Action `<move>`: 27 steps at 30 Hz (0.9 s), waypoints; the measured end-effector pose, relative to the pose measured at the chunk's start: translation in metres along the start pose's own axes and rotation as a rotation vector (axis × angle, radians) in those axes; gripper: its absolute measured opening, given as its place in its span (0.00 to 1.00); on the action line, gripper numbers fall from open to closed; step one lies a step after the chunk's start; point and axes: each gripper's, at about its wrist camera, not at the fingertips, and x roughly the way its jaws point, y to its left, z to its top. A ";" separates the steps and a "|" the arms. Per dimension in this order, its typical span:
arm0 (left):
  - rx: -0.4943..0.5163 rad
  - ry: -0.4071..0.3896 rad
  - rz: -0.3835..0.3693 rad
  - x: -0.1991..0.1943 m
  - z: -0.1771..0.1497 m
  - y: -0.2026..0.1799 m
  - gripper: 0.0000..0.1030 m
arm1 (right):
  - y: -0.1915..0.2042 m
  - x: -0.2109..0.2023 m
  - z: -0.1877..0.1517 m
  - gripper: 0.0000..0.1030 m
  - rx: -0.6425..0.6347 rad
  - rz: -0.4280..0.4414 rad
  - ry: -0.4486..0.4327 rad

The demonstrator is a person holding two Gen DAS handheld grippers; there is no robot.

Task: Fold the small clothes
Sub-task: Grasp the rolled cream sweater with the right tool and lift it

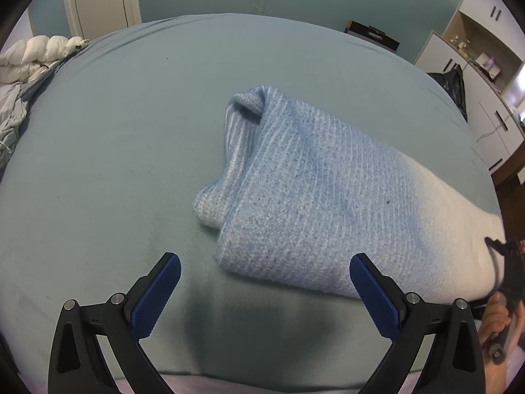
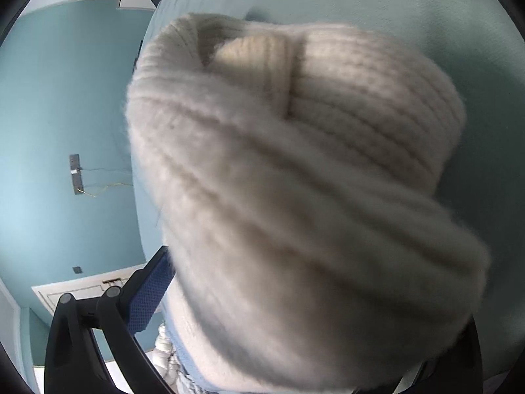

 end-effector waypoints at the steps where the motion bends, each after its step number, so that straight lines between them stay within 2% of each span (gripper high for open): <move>1: 0.004 0.000 0.003 0.000 -0.001 -0.001 1.00 | 0.001 -0.002 0.000 0.99 0.001 0.000 -0.003; 4: 0.015 -0.001 0.006 -0.001 -0.002 -0.004 1.00 | 0.001 -0.008 -0.001 0.99 -0.010 -0.004 -0.008; 7: 0.024 0.001 0.014 0.000 -0.003 -0.007 1.00 | 0.012 -0.014 -0.005 0.92 -0.056 -0.052 -0.016; 12: 0.045 0.012 0.010 0.004 -0.006 -0.015 1.00 | 0.040 -0.030 -0.015 0.59 -0.191 -0.125 -0.079; 15: 0.063 0.009 0.018 0.004 -0.007 -0.019 1.00 | 0.051 -0.039 -0.025 0.52 -0.268 -0.159 -0.120; 18: 0.062 0.004 0.020 0.003 -0.007 -0.018 1.00 | 0.061 -0.049 -0.031 0.48 -0.312 -0.177 -0.155; 21: 0.058 0.005 0.023 0.004 -0.007 -0.017 1.00 | 0.061 -0.066 -0.052 0.47 -0.375 -0.172 -0.199; 27: 0.089 -0.024 0.053 0.000 -0.006 -0.019 1.00 | 0.072 -0.123 -0.075 0.46 -0.498 -0.146 -0.270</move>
